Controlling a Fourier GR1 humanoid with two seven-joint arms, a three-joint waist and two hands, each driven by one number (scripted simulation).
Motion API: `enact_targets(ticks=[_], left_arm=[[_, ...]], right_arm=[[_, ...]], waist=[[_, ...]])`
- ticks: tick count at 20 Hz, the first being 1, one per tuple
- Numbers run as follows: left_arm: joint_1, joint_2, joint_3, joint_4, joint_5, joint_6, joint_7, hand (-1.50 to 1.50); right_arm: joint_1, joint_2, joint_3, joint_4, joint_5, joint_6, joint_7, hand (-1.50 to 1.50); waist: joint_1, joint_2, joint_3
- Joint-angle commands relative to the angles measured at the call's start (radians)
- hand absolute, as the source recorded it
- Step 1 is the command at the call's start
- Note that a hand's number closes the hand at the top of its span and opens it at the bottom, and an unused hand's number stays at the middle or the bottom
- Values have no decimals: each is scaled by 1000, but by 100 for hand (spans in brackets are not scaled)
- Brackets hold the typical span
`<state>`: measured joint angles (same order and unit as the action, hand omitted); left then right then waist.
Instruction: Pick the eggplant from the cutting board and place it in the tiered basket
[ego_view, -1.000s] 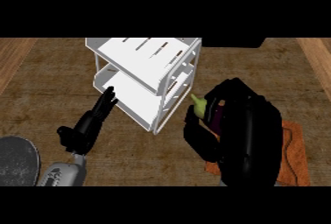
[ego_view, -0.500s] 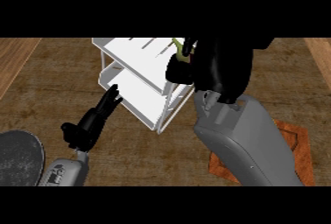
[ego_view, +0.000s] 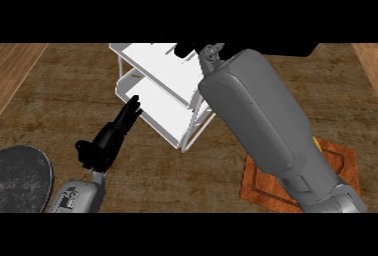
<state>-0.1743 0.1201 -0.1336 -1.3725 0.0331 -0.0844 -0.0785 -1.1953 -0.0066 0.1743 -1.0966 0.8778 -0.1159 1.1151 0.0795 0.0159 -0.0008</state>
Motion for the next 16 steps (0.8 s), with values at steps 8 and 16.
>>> enact_targets(ticks=[8,16], left_arm=[[-32,4,7,44,-4,-16,19,0],[-43,-27,-14,37,-7,-13,17,0]], right_arm=[[-123,6,0,364,-219,-390,-54,150],[-150,6,-107,431,-506,-517,-48,-150]], waist=[[25,10,-2],[38,10,-1]])
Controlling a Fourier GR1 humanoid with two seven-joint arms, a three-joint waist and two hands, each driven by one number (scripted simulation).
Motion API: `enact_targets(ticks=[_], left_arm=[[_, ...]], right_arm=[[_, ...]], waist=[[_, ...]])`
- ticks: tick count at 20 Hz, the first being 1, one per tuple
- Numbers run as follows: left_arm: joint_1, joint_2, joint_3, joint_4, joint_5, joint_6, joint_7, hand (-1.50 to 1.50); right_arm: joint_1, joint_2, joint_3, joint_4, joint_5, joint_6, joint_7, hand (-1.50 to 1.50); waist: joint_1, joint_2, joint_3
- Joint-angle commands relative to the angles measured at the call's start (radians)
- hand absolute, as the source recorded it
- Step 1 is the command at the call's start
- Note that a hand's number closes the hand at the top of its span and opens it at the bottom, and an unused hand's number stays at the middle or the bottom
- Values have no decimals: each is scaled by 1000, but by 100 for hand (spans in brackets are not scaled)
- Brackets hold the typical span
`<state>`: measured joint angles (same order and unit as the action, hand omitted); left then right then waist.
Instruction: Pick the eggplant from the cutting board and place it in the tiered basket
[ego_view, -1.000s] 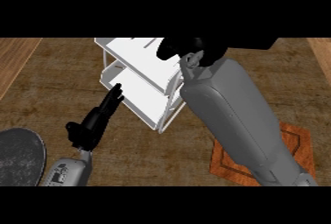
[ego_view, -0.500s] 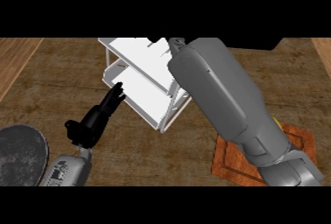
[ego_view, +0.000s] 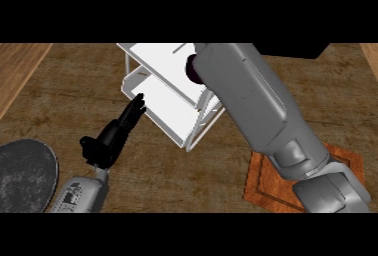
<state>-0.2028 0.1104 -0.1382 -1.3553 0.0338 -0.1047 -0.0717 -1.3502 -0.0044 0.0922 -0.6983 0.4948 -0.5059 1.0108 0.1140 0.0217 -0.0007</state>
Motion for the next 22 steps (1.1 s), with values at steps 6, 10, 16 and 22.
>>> enact_targets(ticks=[6,10,16,22], left_arm=[[42,2,0,24,-12,2,-14,0],[82,45,40,-7,8,-12,-17,0],[123,39,63,11,3,22,-43,0],[143,46,102,-2,39,23,-2,0]], right_arm=[[-96,4,34,90,-190,-316,36,-150],[-111,4,91,151,-58,-440,77,-150],[-146,-63,112,243,156,-597,177,-150],[-66,-106,98,98,214,-667,160,-150]], waist=[[-15,-7,-2],[-58,-20,-2],[-139,-42,-2],[-194,-57,1]])
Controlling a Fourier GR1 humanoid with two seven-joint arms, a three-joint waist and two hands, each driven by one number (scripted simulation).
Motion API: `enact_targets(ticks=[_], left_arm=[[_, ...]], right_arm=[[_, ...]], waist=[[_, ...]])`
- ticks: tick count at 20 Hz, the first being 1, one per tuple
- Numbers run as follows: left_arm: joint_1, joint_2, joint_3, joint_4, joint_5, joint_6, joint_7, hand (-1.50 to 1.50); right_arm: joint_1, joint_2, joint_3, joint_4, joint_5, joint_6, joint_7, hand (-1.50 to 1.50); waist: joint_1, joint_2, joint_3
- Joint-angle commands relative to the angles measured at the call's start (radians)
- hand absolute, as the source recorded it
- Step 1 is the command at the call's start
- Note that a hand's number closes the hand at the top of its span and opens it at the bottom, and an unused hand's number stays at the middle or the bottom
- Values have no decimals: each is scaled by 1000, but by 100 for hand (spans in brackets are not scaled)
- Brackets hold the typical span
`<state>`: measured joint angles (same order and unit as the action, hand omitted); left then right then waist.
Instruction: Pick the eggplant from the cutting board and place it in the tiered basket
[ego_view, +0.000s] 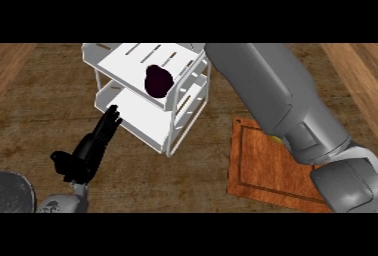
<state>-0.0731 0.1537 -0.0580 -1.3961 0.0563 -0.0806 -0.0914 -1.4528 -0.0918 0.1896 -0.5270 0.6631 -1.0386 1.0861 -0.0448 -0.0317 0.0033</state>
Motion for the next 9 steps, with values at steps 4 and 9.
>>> enact_targets(ticks=[4,9], left_arm=[[61,4,22,6,4,17,4,0],[117,16,39,-14,13,16,-10,0]], right_arm=[[116,-42,-15,-193,53,-101,89,-150],[299,-87,5,-359,38,-35,54,-150]], waist=[[-81,-25,-1],[-106,-28,0]])
